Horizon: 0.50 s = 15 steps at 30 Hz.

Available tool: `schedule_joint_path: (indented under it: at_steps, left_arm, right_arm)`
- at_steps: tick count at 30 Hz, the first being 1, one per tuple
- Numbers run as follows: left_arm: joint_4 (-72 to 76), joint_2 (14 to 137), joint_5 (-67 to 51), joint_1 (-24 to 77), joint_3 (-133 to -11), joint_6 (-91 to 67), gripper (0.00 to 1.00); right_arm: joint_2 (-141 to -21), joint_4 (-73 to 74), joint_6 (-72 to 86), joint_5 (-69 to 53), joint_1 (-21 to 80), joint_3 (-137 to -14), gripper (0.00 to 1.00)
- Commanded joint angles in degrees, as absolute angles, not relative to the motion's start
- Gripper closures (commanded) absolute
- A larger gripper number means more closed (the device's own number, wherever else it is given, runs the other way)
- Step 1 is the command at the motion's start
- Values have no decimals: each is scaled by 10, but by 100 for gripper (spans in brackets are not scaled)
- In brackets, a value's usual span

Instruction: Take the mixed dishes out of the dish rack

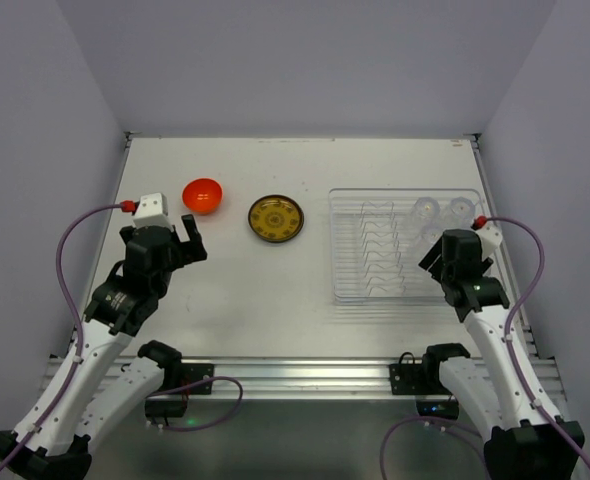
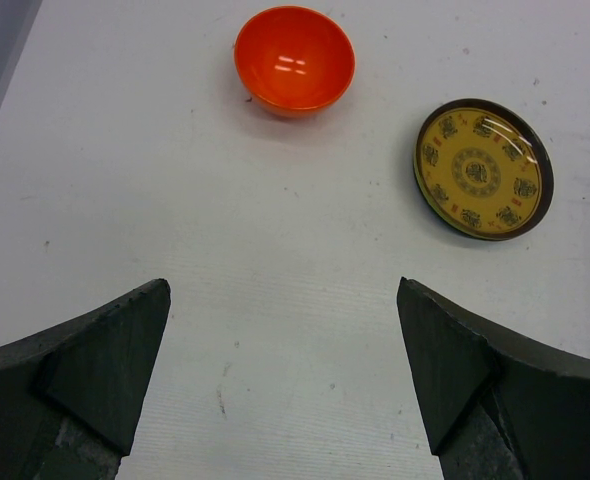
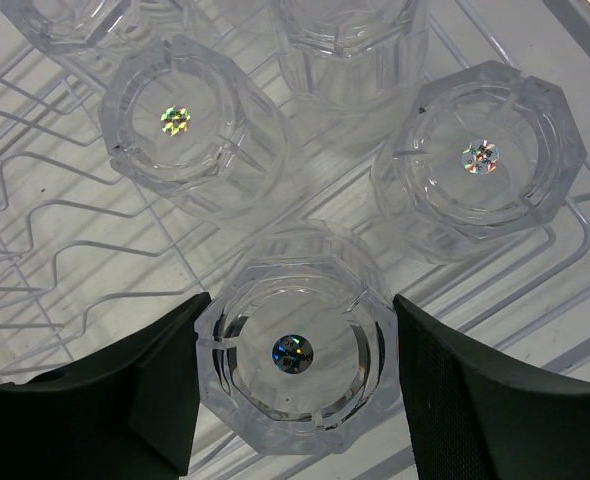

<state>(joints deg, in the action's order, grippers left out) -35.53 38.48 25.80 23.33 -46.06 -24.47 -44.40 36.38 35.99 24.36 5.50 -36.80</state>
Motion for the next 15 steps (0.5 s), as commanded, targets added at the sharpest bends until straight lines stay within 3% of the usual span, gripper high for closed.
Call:
schedule_joint_path:
  at_steps: [1, 15]
  left_arm:
    - [-352, 380, 264, 236, -461, -247, 0]
    - [-331, 361, 201, 242, -459, -221, 0]
  right_arm:
    - [-425, 368, 358, 236, 53, -411, 100]
    - [-348, 408, 318, 133, 53, -483, 100]
